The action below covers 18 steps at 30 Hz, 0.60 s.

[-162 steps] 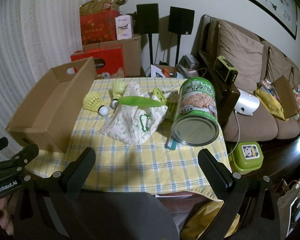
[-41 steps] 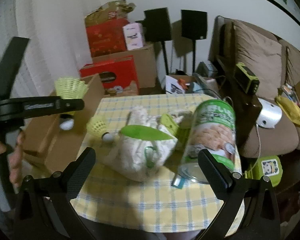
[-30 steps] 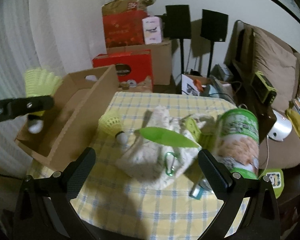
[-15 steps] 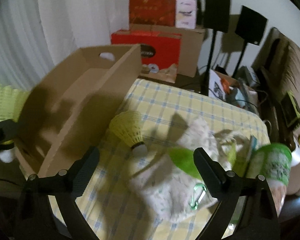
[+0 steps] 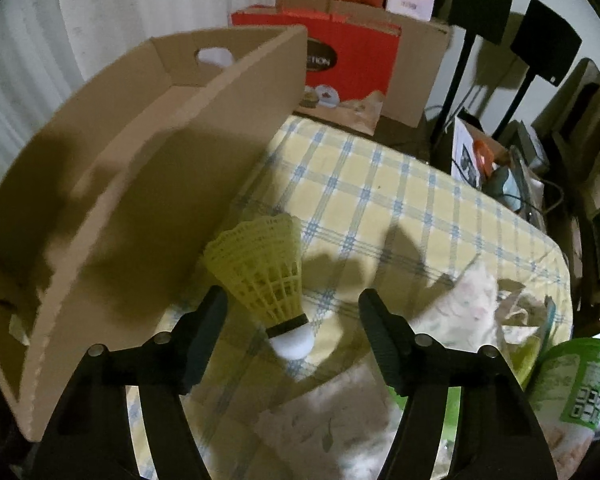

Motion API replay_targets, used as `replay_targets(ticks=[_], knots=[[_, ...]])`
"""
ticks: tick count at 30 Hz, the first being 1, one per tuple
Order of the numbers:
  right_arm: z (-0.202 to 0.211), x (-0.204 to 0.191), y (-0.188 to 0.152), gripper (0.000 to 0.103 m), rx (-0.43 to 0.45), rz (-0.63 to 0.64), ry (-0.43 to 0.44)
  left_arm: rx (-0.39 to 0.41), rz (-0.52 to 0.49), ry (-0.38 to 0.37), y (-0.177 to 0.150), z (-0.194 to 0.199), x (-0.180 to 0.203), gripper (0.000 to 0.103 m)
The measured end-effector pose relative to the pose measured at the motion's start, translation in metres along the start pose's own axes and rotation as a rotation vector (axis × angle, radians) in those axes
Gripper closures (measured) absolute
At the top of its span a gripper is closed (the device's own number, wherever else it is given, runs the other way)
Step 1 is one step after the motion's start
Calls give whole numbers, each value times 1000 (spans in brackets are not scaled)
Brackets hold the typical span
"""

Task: Organize objects
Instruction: 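Grasp the other yellow shuttlecock with the right gripper while the left gripper holds its shuttlecock, then carry both shuttlecocks with both grippers over the cardboard box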

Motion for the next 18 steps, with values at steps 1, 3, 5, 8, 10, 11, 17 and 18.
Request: replay_targets(ticks=[1,3,5,8,10,11,17,18], knots=[[-4,0,0,34,-11,-1,4,-1,-1,0,0,-1,0,70],[-10,0,0,34,-23,1,6,-2,-1,-3,1,-2,-1,70],[-16,-1,-1,34,-36,11,10,-3,0,-6,1,-3,-1,70],[-25,-3,-5,37,-56,22,13,-7,4,-6,0,-5,-2,70],[-29,-3,-7,45,-68,19,15,-10,6,-8,0,-7,-2,70],[-28,-2,-6,50,-50,23,11,-11,6,-8,-1,-7,-1,70],[-19,1,-1,66,-20,-27,40,-13,5,-3,-2,-10,0,70],[-17,1,0,66,-10,-30,39,-12,5,-2,-2,-10,1,70]])
Point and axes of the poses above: each gripper's, at about its wrist camera, not at the fingertips, and z roughly against the way its jaws point, x to its right, y to its top, the point moved 10 cm from there along -z, roughly the way its jaws point, and after that the axes turned 11 degrees about -z, right-handed, at the moved point
